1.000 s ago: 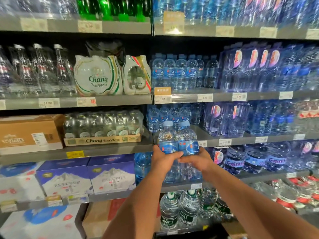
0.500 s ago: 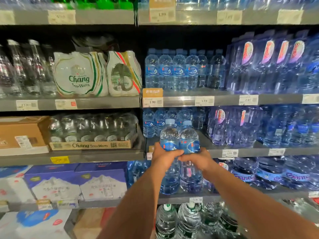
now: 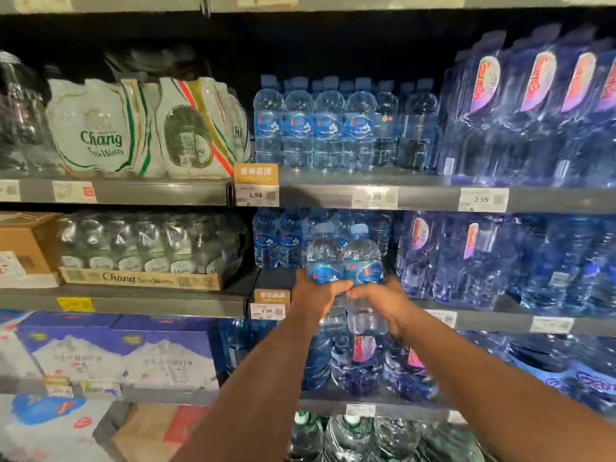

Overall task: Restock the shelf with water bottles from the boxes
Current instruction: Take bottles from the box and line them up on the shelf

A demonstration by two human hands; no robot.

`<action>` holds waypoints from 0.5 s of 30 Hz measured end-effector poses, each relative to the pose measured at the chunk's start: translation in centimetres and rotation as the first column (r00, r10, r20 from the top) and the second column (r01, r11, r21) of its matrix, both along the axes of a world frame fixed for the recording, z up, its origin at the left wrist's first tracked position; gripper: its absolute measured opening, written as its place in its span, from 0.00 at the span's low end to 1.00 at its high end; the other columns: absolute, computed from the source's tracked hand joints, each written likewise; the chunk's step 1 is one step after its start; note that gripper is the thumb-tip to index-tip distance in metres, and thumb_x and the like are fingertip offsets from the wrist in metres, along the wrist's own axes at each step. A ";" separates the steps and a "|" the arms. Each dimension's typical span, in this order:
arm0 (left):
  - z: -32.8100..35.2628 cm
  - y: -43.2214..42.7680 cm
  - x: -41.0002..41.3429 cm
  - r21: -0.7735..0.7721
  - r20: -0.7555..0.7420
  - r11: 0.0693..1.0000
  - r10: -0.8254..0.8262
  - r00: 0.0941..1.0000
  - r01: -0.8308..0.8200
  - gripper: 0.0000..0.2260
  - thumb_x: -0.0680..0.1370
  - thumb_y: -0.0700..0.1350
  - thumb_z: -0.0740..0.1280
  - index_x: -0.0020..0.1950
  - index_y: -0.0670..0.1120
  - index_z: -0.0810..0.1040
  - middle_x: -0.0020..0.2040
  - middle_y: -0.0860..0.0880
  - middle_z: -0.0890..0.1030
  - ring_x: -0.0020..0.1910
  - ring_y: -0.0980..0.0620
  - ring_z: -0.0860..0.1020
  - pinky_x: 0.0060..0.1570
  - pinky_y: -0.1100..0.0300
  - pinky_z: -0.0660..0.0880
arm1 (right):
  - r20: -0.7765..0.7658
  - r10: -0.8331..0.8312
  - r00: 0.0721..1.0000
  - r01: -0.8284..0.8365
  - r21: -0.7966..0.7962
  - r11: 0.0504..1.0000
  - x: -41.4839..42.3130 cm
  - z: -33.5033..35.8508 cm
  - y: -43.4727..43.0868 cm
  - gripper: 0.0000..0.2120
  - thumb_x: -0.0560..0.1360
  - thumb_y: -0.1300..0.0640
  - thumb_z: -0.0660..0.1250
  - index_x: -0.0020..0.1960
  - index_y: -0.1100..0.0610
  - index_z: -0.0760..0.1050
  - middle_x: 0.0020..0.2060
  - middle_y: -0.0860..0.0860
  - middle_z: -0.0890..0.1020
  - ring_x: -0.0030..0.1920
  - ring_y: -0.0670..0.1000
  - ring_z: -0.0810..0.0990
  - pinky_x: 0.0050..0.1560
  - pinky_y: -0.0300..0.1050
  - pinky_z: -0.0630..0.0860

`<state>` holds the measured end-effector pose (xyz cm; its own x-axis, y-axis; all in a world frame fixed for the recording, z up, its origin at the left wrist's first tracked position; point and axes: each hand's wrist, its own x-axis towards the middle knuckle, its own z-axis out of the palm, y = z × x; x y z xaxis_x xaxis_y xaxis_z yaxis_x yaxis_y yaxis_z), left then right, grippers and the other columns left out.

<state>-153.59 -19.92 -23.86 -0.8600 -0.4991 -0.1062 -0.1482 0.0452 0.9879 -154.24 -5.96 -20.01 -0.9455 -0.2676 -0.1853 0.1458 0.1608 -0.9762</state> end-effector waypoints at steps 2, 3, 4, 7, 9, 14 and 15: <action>0.0 -0.2 -1.0 0.004 -0.010 1.000 -0.013 1.000 0.013 0.32 0.64 0.46 0.80 0.61 0.44 0.67 0.54 0.50 0.78 0.49 0.51 0.77 0.49 0.58 0.72 | -0.011 -0.014 1.000 0.014 0.002 1.000 -0.7 0.1 -0.1 0.33 0.70 0.65 0.72 0.71 0.64 0.62 0.65 0.58 0.73 0.59 0.55 0.73 0.55 0.47 0.69; 0.0 -0.4 -1.6 0.000 -0.018 1.000 -0.027 0.999 0.027 0.33 0.64 0.46 0.80 0.62 0.43 0.66 0.54 0.50 0.78 0.49 0.51 0.77 0.48 0.59 0.72 | -0.021 -0.021 1.000 0.021 -0.001 1.000 -1.1 0.1 -0.3 0.32 0.71 0.66 0.71 0.71 0.65 0.63 0.64 0.59 0.74 0.60 0.56 0.74 0.55 0.46 0.68; 0.1 -0.6 -2.0 -0.004 -0.032 0.999 -0.042 0.999 0.041 0.33 0.65 0.46 0.80 0.63 0.43 0.66 0.53 0.50 0.77 0.48 0.51 0.77 0.48 0.59 0.71 | -0.017 -0.023 1.000 0.022 -0.010 1.000 -1.6 0.0 -0.5 0.31 0.71 0.67 0.71 0.71 0.65 0.64 0.63 0.59 0.74 0.59 0.55 0.74 0.55 0.46 0.68; -0.1 -1.4 -3.8 0.031 -0.042 0.997 -0.066 0.997 0.067 0.35 0.63 0.45 0.80 0.63 0.42 0.66 0.53 0.49 0.79 0.50 0.51 0.79 0.53 0.56 0.75 | -0.023 -0.076 0.997 0.075 -0.047 0.996 -3.3 -0.3 -1.8 0.35 0.69 0.67 0.72 0.72 0.63 0.61 0.60 0.55 0.75 0.54 0.52 0.72 0.55 0.46 0.68; -0.2 -1.8 -4.5 0.039 -0.056 0.994 -0.100 0.993 0.102 0.37 0.60 0.47 0.81 0.64 0.44 0.67 0.53 0.49 0.81 0.50 0.50 0.81 0.55 0.53 0.77 | -0.015 -0.110 0.994 0.109 -0.055 0.993 -4.4 -0.8 -2.5 0.38 0.68 0.67 0.74 0.73 0.62 0.59 0.60 0.52 0.74 0.56 0.54 0.73 0.57 0.48 0.68; -0.8 -2.9 -6.8 -0.016 -0.038 0.988 -0.151 0.988 0.151 0.38 0.61 0.51 0.80 0.64 0.45 0.65 0.55 0.47 0.79 0.53 0.48 0.79 0.57 0.49 0.76 | -0.021 -0.180 0.984 0.176 -0.102 0.979 -6.5 -2.1 -3.8 0.23 0.67 0.69 0.73 0.59 0.59 0.69 0.57 0.55 0.76 0.51 0.54 0.73 0.52 0.46 0.68; -0.9 -3.0 -7.3 -0.009 -0.026 0.990 -0.140 0.990 0.140 0.35 0.63 0.47 0.79 0.63 0.44 0.65 0.56 0.46 0.78 0.54 0.47 0.79 0.58 0.50 0.76 | -0.018 -0.204 0.979 0.201 -0.109 0.973 -6.9 -2.4 -4.0 0.23 0.67 0.69 0.73 0.59 0.61 0.69 0.57 0.55 0.76 0.51 0.54 0.73 0.52 0.47 0.68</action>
